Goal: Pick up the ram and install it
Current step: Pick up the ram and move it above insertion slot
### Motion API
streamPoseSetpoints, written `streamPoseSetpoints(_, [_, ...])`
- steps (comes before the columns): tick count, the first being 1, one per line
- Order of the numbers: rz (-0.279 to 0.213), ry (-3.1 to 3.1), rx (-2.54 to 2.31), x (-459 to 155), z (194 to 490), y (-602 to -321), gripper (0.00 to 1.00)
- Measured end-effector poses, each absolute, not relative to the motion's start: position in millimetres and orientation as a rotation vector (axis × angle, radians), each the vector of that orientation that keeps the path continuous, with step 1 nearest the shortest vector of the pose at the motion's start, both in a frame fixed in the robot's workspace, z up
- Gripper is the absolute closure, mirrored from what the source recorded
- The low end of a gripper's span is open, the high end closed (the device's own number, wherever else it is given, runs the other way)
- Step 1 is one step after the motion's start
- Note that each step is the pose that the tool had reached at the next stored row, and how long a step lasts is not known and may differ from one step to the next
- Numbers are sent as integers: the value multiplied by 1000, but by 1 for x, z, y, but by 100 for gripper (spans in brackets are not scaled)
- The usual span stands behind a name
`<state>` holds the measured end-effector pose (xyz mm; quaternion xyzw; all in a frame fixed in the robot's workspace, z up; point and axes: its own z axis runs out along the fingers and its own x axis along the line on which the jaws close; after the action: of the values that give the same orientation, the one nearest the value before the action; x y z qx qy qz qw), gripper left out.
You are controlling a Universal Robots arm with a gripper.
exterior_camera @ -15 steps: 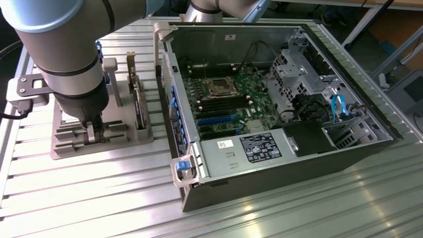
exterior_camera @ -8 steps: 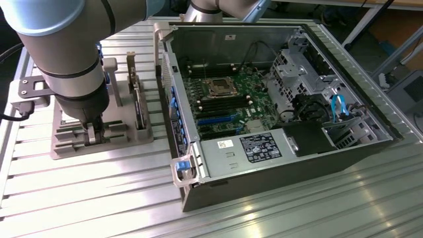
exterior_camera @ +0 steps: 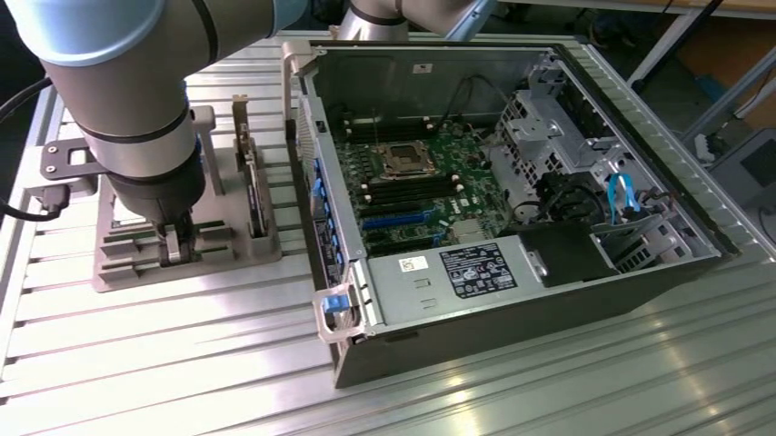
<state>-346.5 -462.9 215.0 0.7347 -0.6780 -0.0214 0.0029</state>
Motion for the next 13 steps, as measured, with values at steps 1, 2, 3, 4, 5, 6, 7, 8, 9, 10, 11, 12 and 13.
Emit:
streamPoseSetpoints(1, [-67,-2126,2304,-347,215,-463,70])
streamPoseSetpoints(2, [-67,-2126,2304,-347,215,-463,70])
streamPoseSetpoints(3, [-67,-2126,2304,-347,215,-463,70])
streamPoseSetpoints(4, [-67,-2126,2304,-346,215,-463,70])
streamPoseSetpoints(5, [-67,-2126,2304,-346,214,-463,70])
streamPoseSetpoints(6, [-67,-2126,2304,-346,214,-463,70])
streamPoseSetpoints(7, [-67,-2126,2304,-346,214,-463,70])
streamPoseSetpoints(8, [-67,-2126,2304,-346,214,-463,70])
streamPoseSetpoints(9, [-67,-2126,2304,-347,214,-463,70])
streamPoseSetpoints(10, [-67,-2126,2304,-347,214,-463,70])
streamPoseSetpoints(11, [-67,-2126,2304,-347,214,-463,70])
streamPoseSetpoints(12, [-67,-2126,2304,-347,213,-463,70])
streamPoseSetpoints(13, [-67,-2126,2304,-346,213,-463,70])
